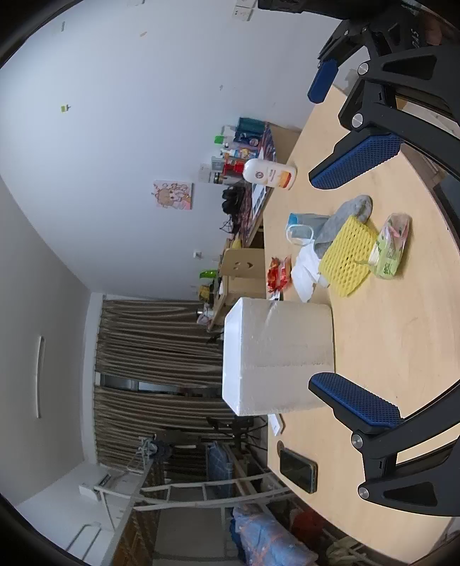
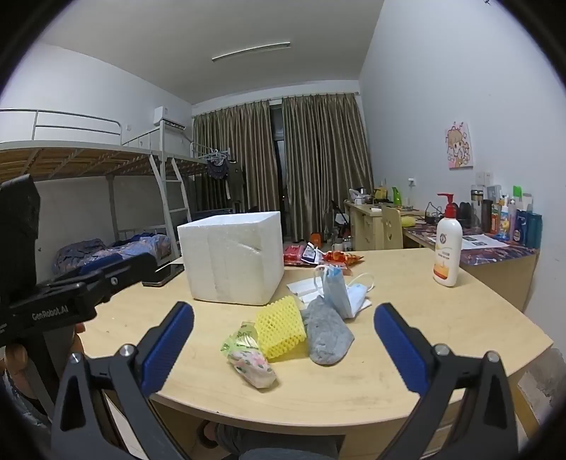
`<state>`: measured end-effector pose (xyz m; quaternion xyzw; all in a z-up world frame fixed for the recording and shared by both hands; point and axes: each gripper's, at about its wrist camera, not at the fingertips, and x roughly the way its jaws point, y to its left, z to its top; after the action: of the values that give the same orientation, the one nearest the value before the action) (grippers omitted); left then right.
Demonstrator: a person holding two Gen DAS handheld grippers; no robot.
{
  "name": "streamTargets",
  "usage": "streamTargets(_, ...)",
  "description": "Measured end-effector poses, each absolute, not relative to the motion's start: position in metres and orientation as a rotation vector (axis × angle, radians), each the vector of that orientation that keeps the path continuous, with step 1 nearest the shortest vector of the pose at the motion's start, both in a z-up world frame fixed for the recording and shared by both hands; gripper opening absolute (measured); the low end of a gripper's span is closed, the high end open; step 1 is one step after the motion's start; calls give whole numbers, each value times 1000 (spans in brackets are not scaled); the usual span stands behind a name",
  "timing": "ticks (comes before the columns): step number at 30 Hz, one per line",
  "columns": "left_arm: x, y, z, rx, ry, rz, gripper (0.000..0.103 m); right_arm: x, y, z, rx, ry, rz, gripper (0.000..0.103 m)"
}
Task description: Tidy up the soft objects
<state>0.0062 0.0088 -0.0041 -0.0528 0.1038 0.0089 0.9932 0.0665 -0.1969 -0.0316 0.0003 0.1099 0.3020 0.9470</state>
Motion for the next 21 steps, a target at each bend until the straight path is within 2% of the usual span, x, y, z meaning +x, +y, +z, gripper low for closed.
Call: streamTargets(21,-2,-1,-1,-72,174,-9,103,68,-193,-31,-9,227,615,103)
